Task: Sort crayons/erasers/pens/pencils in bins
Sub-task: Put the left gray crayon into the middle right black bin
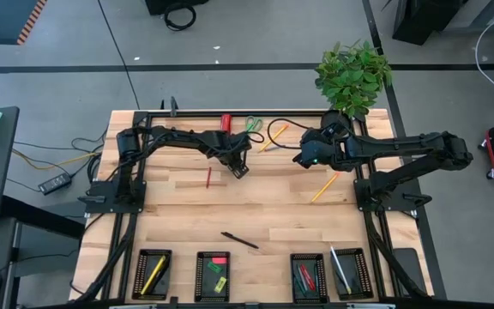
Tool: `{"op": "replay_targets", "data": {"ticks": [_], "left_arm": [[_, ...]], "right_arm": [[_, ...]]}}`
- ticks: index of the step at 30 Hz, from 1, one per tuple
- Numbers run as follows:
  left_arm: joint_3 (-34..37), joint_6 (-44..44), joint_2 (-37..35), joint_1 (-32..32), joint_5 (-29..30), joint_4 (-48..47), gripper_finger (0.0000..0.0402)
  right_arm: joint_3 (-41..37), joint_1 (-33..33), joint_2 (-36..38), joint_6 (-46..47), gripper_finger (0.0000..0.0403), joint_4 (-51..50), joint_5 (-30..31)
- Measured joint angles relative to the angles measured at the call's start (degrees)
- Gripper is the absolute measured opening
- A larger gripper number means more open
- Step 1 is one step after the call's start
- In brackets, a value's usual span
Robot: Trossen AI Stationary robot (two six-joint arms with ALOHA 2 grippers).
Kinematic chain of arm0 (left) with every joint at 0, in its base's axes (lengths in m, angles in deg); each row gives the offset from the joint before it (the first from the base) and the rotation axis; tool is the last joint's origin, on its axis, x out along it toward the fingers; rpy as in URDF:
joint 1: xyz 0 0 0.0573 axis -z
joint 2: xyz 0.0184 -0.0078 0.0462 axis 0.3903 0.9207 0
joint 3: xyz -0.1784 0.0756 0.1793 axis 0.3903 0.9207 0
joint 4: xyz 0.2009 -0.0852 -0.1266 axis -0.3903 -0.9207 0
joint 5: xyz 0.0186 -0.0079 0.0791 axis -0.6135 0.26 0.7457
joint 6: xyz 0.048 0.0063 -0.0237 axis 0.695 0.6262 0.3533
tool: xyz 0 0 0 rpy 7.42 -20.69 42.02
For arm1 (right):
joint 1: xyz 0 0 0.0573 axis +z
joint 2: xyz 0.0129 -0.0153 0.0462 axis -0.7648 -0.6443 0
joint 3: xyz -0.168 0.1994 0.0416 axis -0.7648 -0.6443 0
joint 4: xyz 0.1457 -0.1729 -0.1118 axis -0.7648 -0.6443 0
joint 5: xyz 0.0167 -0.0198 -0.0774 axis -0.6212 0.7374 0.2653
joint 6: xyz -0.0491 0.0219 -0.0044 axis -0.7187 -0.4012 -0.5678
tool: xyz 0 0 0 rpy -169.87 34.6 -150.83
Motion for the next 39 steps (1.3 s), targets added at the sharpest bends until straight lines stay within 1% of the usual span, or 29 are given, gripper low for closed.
{"op": "replay_targets", "data": {"ticks": [7,12,16,20,24,27,30,34,39], "left_arm": [[0.0,1.2,0.0,0.0,-0.1,0.1,0.0126],[0.0,5.4,0.0,0.8,0.2,0.2,0.0114],[0.0,10.0,0.0,2.4,0.5,0.6,0.0094],[0.0,13.2,0.0,3.7,0.0,1.4,0.0059],[0.0,13.4,0.0,4.0,-0.2,1.7,0.0023],[-0.1,13.4,-0.2,4.0,-0.1,1.8,0.0013],[-0.2,13.4,-0.3,4.2,-1.2,2.7,0.002],[-0.1,13.3,-0.1,4.6,-5.5,5.7,0.0027],[0.0,13.4,0.0,5.8,-7.7,8.0,0.0009]], "right_arm": [[0.0,0.0,0.0,0.0,0.0125,0.0,0.0],[0.0,0.0,0.0,0.0,0.0125,0.0,0.0],[0.0,0.0,0.0,0.0,0.0125,0.0,0.0],[0.0,0.0,0.0,0.0,0.0125,0.0,0.0],[0.0,0.0,0.0,0.0,0.0125,0.0,0.0],[0.0,0.0,0.0,0.0,0.0125,0.0,0.0],[0.0,0.0,0.0,-0.4,0.0125,0.0,0.0],[0.0,0.0,0.0,-0.6,0.0125,-0.7,0.6],[0.0,0.0,0.0,-0.2,0.0125,-1.5,2.6]]}}
